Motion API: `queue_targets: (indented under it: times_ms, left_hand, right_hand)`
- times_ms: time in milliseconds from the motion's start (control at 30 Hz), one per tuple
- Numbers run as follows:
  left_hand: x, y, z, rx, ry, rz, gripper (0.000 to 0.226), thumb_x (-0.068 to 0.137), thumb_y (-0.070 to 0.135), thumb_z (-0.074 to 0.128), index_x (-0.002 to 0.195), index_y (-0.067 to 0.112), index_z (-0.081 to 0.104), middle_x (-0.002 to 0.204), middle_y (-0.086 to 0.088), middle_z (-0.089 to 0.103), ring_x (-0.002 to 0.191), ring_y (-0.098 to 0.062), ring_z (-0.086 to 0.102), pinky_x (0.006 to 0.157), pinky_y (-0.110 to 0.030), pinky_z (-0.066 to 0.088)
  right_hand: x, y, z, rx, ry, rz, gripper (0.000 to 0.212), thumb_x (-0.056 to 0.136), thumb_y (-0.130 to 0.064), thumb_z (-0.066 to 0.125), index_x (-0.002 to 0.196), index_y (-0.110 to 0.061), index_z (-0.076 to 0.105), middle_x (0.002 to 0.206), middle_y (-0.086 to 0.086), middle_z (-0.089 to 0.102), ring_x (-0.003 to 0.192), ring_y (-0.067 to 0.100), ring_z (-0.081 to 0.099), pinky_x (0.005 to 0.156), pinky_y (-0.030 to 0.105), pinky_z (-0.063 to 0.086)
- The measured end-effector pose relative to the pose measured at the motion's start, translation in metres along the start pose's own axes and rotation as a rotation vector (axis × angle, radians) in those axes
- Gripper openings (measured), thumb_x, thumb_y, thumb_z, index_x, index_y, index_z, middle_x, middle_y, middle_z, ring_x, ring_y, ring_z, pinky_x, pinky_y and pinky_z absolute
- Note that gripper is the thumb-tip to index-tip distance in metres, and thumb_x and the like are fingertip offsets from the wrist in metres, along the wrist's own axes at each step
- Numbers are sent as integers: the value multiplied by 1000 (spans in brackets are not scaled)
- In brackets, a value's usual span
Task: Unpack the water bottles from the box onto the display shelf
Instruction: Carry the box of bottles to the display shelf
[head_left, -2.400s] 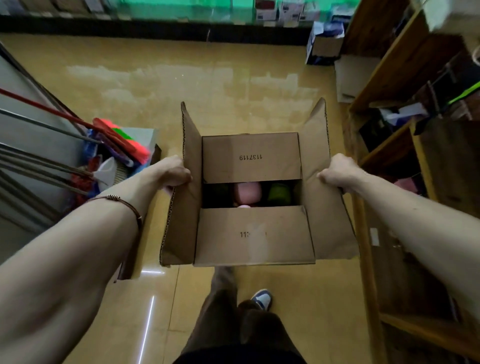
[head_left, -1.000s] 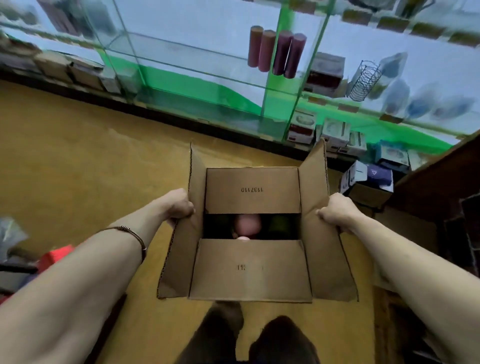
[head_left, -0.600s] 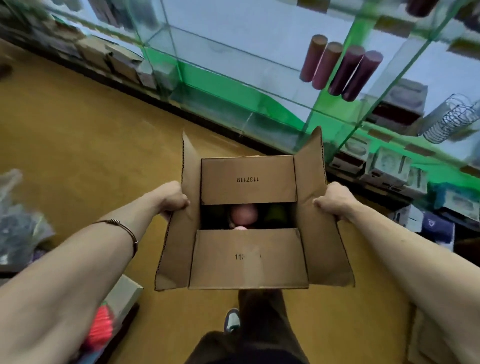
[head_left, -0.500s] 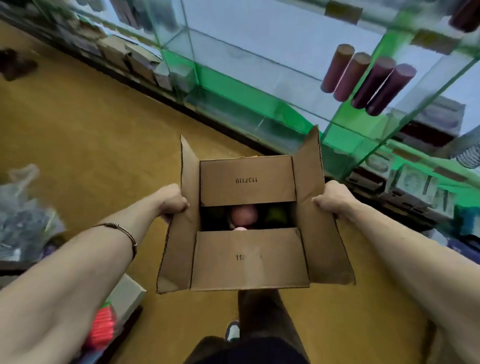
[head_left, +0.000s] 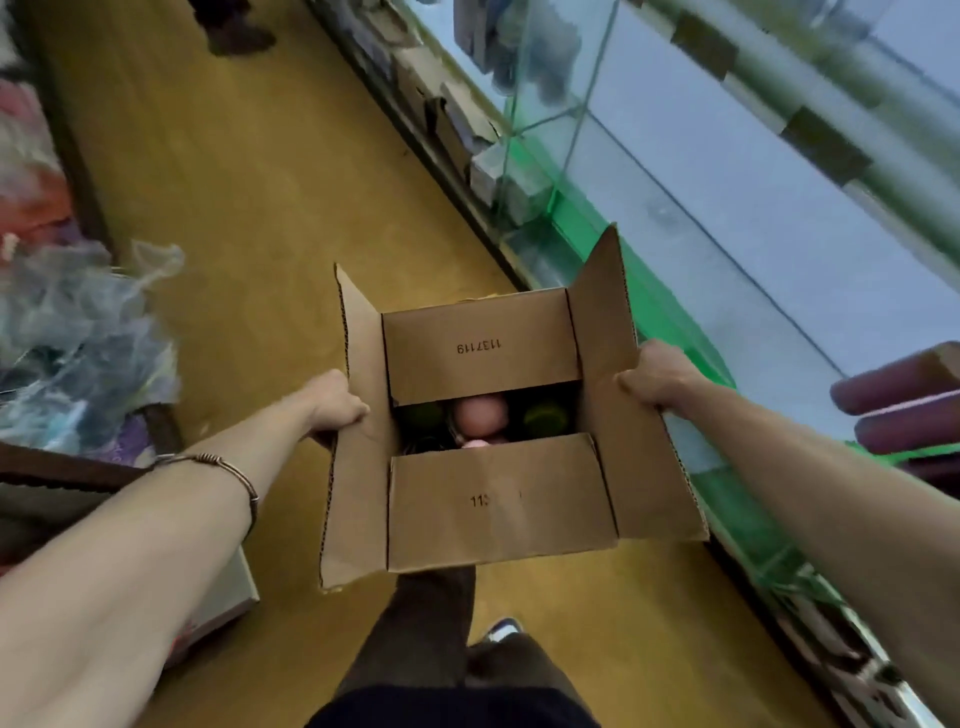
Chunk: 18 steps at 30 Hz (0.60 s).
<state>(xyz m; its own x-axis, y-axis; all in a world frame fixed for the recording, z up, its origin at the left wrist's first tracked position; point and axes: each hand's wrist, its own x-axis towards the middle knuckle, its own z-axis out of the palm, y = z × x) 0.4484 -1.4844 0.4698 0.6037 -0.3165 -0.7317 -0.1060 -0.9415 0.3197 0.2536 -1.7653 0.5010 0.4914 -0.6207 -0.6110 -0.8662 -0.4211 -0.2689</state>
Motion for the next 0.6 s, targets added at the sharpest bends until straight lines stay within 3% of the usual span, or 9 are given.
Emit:
queue_targets:
  times_ms: [67, 133, 233, 333, 400, 533, 600]
  left_hand:
    - [30, 4, -23, -11, -7, -23, 22, 92, 19, 59, 88, -2, 57, 85, -15, 55, 73, -26, 52, 59, -29, 39]
    - [60, 8, -43, -11, -5, -40, 24, 93, 20, 58, 95, -4, 58, 86, -14, 55, 76, -25, 51, 61, -27, 40]
    - [94, 16, -70, 11, 14, -77, 22, 92, 18, 58, 78, 1, 52, 82, -13, 54, 74, -24, 51, 57, -28, 37]
    - [125, 23, -96, -6, 53, -131, 24, 93, 15, 56, 74, 4, 47, 80, -12, 52, 76, -25, 50, 59, -28, 37]
    - [146, 25, -111, -46, 61, -156, 21, 93, 16, 57, 83, -2, 53, 87, -15, 54, 81, -26, 50, 67, -27, 37]
    - [181, 31, -129, -66, 68, -251, 36, 94, 21, 56, 110, -11, 55, 96, -17, 55, 88, -29, 52, 72, -27, 37]
    - [197, 38, -134, -82, 75, -312, 43, 95, 25, 54, 121, -9, 51, 115, -21, 57, 103, -33, 54, 78, -30, 41]
  right_hand:
    - [36, -27, -10, -43, -8, -20, 14, 93, -15, 55, 82, -6, 52, 73, 4, 52, 56, 12, 48, 42, 21, 34]
    - [73, -53, -19, -83, -12, -39, 21, 93, -15, 55, 75, -6, 50, 74, 6, 53, 58, 16, 50, 43, 22, 36]
    - [112, -92, -31, -197, -30, -82, 39, 97, -17, 51, 60, -8, 40, 85, 14, 53, 75, 24, 54, 60, 26, 44]
    - [157, -129, -42, -218, -36, -145, 42, 97, -19, 51, 58, -8, 40, 87, 15, 54, 80, 26, 54, 70, 31, 46]
    - [191, -152, -48, -216, -50, -166, 41, 95, -18, 54, 58, -9, 39, 87, 15, 53, 80, 26, 53, 68, 30, 43]
    - [256, -198, -61, -257, -86, -231, 38, 93, -18, 57, 61, -6, 42, 86, 17, 54, 77, 28, 54, 67, 32, 46]
    - [290, -218, -63, -263, -120, -270, 28, 92, -17, 58, 71, 0, 52, 88, 20, 57, 80, 31, 58, 72, 36, 51]
